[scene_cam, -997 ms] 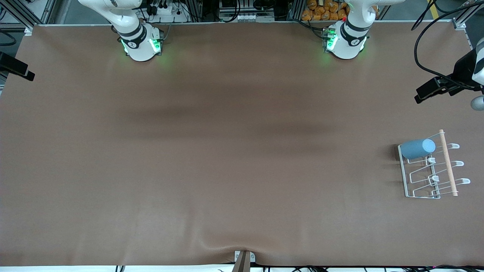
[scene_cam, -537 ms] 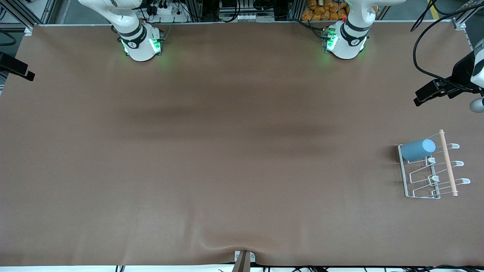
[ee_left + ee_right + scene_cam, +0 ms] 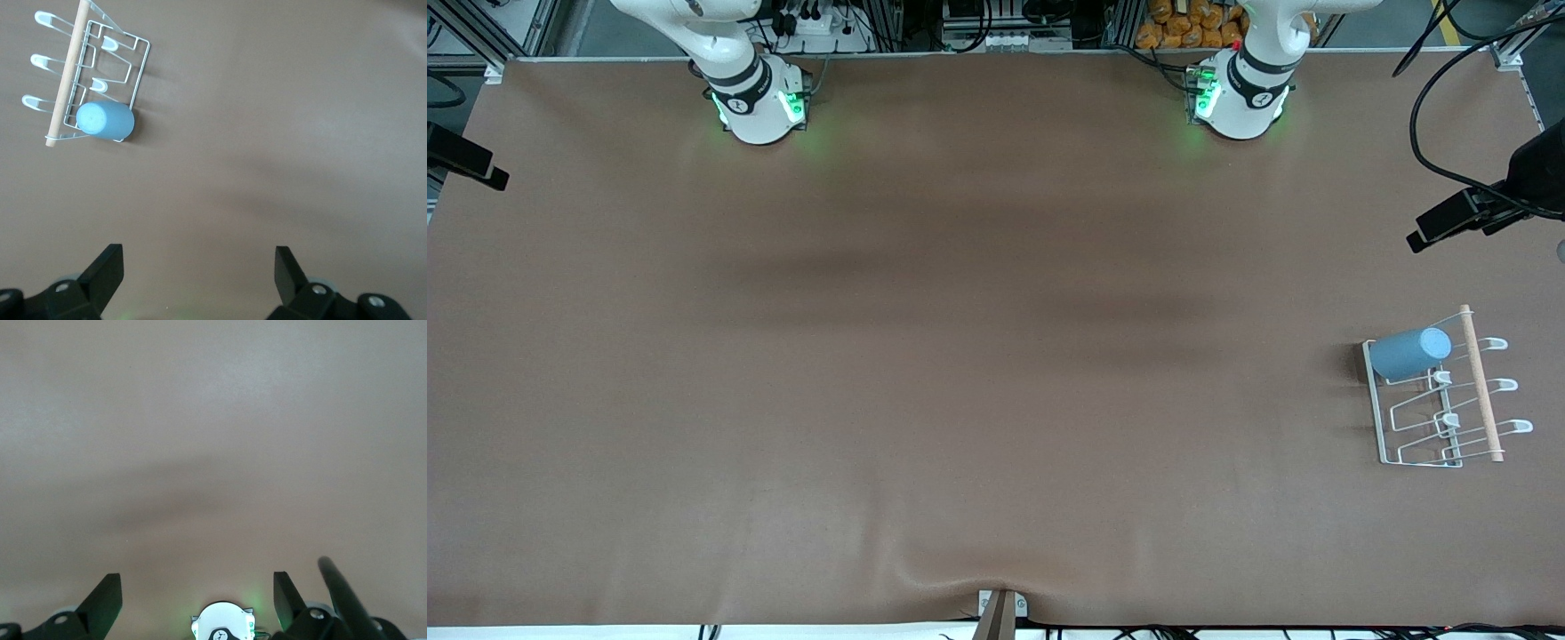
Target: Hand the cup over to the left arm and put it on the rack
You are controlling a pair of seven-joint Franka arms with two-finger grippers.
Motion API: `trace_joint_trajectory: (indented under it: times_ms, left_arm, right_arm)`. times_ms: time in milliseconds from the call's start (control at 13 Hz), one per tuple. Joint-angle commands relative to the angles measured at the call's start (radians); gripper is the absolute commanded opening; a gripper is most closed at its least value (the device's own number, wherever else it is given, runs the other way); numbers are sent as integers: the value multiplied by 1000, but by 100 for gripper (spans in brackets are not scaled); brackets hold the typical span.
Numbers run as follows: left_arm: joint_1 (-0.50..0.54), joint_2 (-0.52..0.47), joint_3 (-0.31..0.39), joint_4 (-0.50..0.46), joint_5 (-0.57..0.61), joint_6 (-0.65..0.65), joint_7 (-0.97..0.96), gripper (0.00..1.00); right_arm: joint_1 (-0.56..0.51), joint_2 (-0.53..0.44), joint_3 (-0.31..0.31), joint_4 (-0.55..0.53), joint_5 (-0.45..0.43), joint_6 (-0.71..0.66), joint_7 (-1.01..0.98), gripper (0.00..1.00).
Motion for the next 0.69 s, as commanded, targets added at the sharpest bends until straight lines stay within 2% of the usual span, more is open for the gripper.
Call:
trace_joint_trajectory:
  times_ms: [0,613]
  left_arm:
    - [-11,-9,23,19,-9,13,95,100]
    - [-11,0,23,10,0,4,148,100]
  right_arm:
    - [3,-2,-2,10,5,-4,3,100]
    - [0,-2,-3,10,4,-4,3,100]
